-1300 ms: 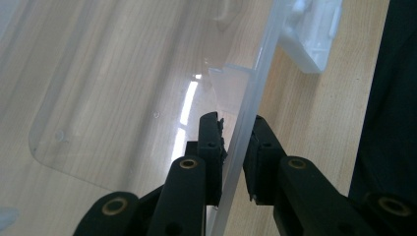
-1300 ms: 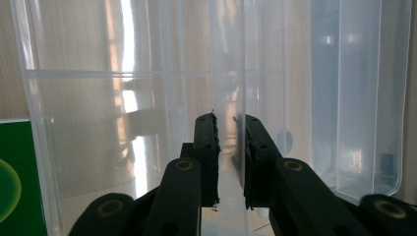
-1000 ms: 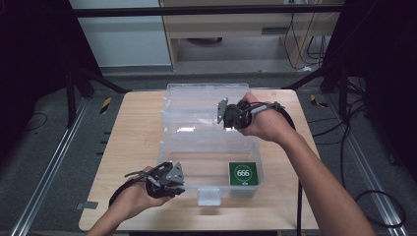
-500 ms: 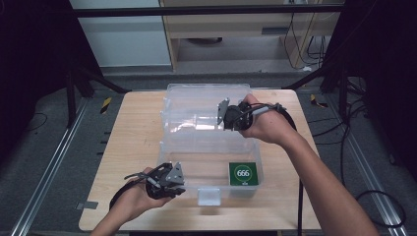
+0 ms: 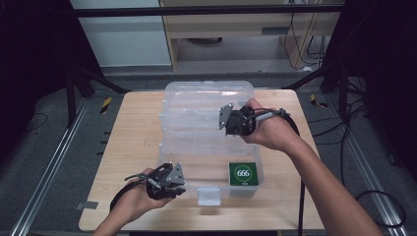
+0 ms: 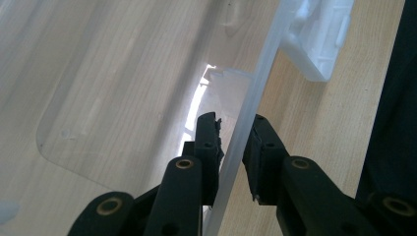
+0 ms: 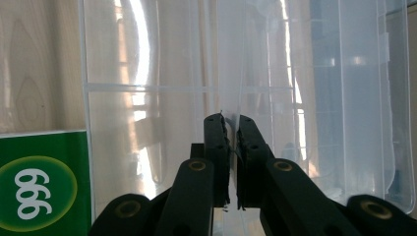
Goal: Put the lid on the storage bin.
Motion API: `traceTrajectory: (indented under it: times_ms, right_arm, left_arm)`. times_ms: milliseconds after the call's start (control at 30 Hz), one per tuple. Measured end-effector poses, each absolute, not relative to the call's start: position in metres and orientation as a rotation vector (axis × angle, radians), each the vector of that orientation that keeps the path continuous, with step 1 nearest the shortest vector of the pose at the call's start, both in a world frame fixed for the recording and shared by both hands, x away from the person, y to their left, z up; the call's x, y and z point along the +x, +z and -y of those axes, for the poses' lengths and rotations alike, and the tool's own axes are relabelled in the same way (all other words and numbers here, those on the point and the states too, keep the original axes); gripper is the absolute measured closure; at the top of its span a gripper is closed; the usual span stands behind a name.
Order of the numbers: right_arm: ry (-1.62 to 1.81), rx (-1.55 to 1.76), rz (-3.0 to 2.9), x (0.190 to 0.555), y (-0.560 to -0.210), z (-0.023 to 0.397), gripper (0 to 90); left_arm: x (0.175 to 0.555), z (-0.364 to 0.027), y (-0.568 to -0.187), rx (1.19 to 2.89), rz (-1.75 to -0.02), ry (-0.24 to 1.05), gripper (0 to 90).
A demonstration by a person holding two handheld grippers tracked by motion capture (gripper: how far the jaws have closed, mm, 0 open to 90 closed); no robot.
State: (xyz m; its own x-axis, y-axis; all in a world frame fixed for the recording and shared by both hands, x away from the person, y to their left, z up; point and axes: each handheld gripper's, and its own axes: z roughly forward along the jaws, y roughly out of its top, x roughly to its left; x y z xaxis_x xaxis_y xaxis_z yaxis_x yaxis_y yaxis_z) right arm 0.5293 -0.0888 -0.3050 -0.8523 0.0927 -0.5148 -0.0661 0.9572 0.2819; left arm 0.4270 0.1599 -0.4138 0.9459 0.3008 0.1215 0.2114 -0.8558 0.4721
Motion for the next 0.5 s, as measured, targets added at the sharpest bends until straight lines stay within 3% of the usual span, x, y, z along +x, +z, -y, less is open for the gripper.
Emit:
traceTrajectory:
  times_ms: [500]
  right_arm:
    - [0.398, 0.033, -2.561, 0.546, -0.306, 0.09, 85.0]
  left_arm:
    - [0.434, -0.157, -0.416, 2.596, -0.387, 0.276, 76.1]
